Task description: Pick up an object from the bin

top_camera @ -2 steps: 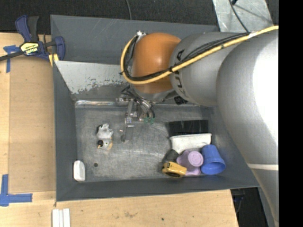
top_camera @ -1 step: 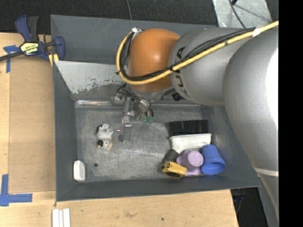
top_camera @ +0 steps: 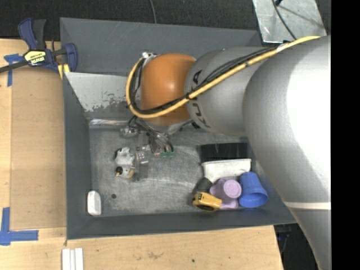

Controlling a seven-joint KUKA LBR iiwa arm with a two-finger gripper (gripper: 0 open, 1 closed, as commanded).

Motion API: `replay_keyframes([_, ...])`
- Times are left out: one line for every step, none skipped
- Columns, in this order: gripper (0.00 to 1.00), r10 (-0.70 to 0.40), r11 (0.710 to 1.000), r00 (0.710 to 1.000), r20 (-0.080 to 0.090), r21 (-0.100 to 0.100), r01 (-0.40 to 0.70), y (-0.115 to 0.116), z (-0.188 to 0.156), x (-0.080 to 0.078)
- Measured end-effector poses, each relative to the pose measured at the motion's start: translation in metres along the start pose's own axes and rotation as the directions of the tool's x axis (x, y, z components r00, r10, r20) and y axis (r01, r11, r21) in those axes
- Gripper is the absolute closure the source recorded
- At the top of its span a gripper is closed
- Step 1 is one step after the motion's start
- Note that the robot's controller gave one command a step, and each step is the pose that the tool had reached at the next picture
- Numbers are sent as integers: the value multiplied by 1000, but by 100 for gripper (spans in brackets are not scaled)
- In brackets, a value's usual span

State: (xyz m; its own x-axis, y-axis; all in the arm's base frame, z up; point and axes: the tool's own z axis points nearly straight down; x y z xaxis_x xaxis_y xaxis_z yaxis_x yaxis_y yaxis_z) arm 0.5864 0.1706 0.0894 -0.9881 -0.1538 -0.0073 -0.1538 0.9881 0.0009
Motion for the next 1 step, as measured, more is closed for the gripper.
replay_keyframes([100, -129, 992, 992, 9, 0, 129, -11, 14, 4])
